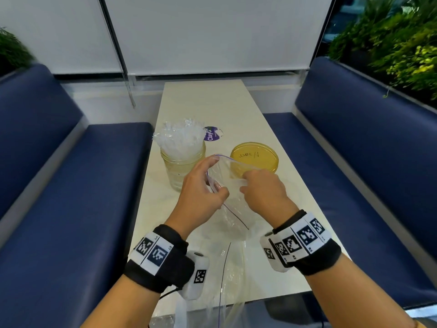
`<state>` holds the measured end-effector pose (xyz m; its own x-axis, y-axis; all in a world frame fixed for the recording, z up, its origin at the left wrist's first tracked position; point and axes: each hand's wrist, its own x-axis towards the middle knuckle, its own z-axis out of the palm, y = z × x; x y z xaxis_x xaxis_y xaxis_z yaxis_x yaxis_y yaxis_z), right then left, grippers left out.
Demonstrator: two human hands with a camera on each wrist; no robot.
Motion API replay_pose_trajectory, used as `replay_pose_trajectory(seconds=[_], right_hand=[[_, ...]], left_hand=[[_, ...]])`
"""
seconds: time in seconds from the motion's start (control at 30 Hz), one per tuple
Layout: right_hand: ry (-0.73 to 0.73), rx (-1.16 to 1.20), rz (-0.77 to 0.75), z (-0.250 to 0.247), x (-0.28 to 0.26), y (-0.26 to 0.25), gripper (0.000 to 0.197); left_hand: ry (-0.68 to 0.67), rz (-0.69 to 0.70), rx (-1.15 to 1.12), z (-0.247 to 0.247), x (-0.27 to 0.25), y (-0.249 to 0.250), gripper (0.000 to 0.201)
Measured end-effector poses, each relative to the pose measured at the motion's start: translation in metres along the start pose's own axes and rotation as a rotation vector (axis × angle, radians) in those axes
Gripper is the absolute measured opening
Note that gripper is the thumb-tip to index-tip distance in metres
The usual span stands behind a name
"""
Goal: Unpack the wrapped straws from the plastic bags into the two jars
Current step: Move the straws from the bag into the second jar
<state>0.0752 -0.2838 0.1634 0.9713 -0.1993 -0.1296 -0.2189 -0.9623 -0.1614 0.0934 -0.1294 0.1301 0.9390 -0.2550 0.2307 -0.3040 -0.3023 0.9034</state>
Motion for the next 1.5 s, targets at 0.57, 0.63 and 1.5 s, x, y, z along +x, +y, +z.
replay_pose_trajectory(seconds=[0.57,0.63,1.5], right_hand=[[0.133,0.225,-0.246,-0.078,-0.01,-0.023,0.006],[0.207,0.479,-0.336,-0.071,-0.007,-0.018,0.029],[0.534,1.241,-0.28,-0.078,0.118,0.029,0.022]], left_hand=[[0.162,0.004,0.408,0.032,0.025,0.001,0.025],[0.186,0.009,0.371,0.033,0.03,-0.003,0.023],[-0.016,-0.11,0.02,0.02,0.042,-0.017,0.05]])
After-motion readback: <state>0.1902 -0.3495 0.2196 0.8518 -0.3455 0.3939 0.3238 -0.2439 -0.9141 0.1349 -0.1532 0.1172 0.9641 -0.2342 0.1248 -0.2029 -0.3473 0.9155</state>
